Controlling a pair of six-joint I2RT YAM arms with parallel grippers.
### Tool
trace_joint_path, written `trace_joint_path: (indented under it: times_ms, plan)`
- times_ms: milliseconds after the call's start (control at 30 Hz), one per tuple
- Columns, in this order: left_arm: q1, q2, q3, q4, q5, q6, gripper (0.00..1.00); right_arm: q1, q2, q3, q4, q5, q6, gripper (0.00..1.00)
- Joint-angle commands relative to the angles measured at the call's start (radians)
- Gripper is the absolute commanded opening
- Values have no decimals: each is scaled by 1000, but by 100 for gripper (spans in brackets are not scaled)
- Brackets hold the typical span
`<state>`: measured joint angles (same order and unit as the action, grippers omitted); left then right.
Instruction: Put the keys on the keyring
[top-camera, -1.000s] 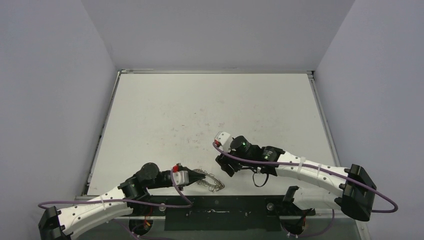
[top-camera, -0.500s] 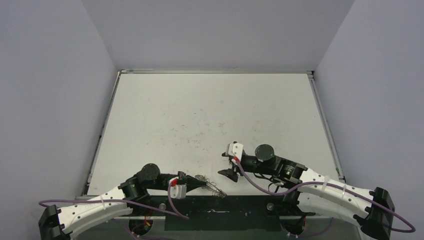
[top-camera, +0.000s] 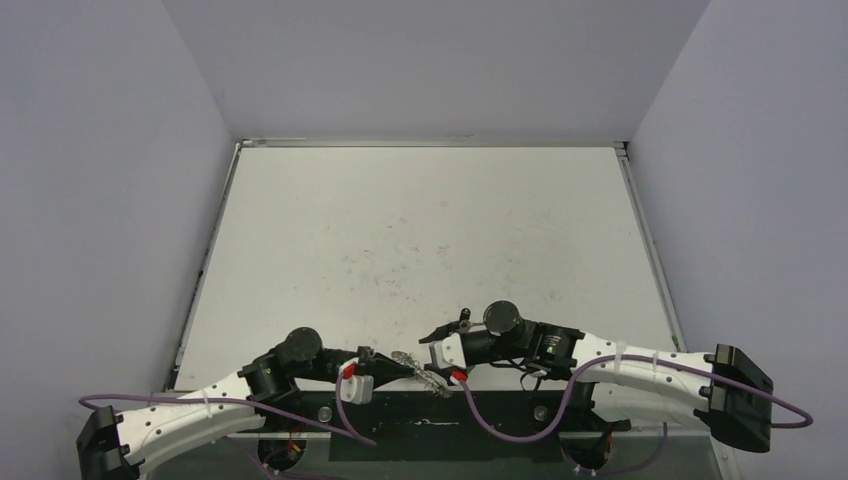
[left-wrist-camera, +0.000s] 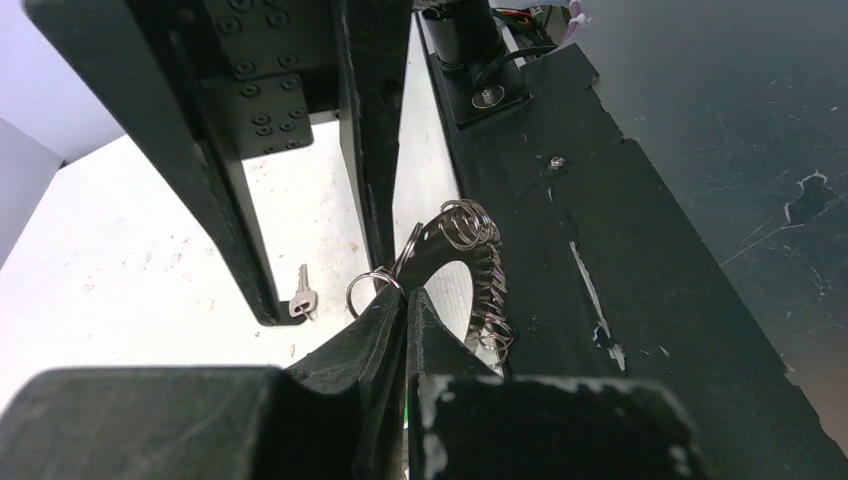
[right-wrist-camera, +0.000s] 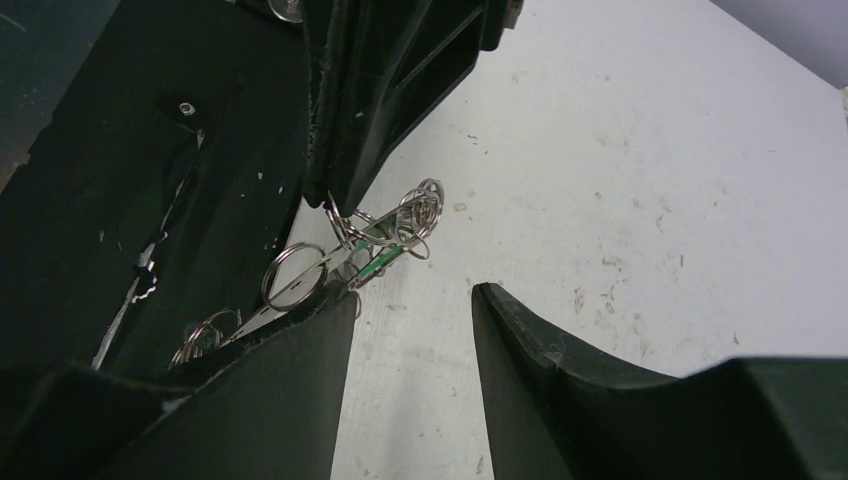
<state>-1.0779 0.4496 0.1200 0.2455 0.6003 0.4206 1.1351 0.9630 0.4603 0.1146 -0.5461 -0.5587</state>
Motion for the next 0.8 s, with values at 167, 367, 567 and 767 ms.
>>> trace_joint_path:
  times_ms: [167,367,567,767]
  plan:
    - [-11,-8,0,80,10,-39,0,30,36,46,76,-53,-117,38]
    - [-13,0,-1,103,15,-56,0,32,7,35,104,-58,-120,39]
    - [-14,16,2,116,13,-63,0,49,11,48,92,-96,-138,35]
    - [-16,13,2,118,3,-71,0,66,15,64,43,-131,-169,26]
